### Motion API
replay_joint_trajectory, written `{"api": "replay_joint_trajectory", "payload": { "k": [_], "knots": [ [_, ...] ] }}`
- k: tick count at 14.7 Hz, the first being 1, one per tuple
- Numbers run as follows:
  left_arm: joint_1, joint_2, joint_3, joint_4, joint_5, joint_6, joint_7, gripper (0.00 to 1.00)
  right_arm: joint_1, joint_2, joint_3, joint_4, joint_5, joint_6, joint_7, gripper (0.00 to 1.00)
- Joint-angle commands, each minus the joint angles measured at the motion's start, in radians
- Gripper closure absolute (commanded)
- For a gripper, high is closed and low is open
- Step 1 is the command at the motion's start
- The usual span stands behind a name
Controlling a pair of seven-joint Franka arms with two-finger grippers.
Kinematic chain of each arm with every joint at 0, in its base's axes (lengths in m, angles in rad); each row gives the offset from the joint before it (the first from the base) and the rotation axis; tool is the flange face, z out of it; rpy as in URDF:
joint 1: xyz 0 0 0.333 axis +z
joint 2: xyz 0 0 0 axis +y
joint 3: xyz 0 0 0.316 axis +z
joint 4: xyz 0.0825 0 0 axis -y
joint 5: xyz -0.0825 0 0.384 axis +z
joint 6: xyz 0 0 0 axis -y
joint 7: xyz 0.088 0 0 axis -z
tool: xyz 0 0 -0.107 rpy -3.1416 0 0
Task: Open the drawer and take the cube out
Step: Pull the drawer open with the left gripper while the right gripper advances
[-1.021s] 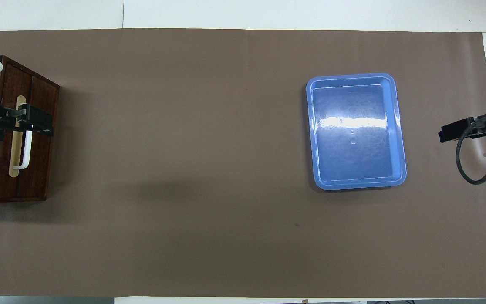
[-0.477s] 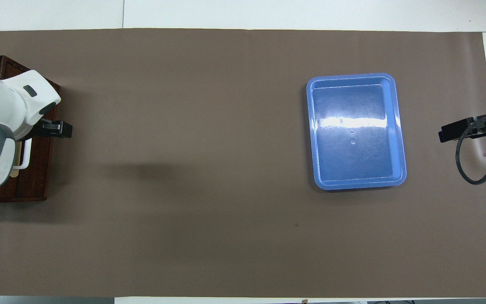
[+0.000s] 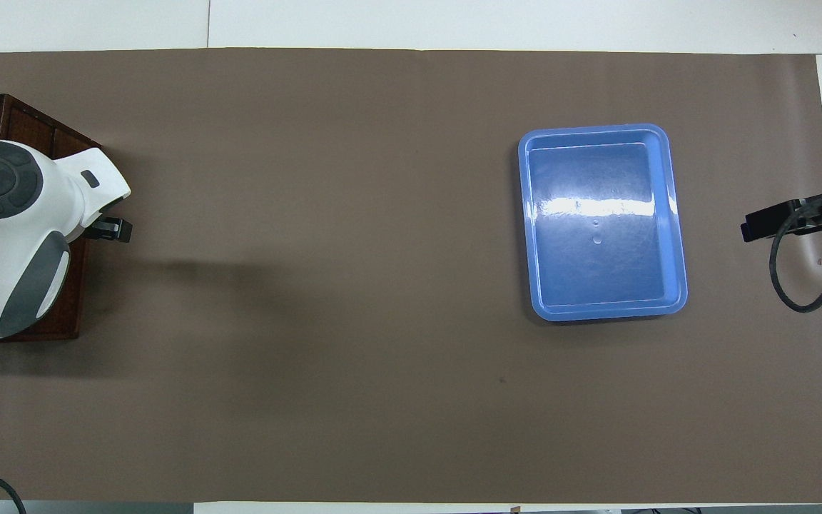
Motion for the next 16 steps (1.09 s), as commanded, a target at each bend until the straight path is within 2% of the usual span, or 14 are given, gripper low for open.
{"api": "replay_joint_trajectory", "payload": {
  "k": [1,5,8,11,16],
  "knots": [
    [0.053,-0.018,-0.002,-0.088,0.025,0.118,-0.009,0.00,-0.006,-0.023,0.005,-0.030,0.021,0.001,0.023,0.00],
    [0.035,-0.006,-0.006,-0.110,0.025,0.159,-0.153,0.00,-0.004,-0.031,0.007,-0.048,0.026,0.004,0.132,0.00],
    [-0.060,0.014,-0.008,-0.096,0.022,0.159,-0.322,0.00,0.025,-0.039,0.008,-0.064,0.032,0.004,0.277,0.00],
    [-0.158,0.014,-0.008,-0.079,0.010,0.117,-0.351,0.00,0.065,-0.052,0.008,-0.094,0.072,0.011,0.477,0.00],
    [-0.236,0.014,-0.008,-0.061,-0.052,0.069,-0.356,0.00,0.114,-0.049,0.008,-0.125,0.122,0.014,0.745,0.00]
  ]
}}
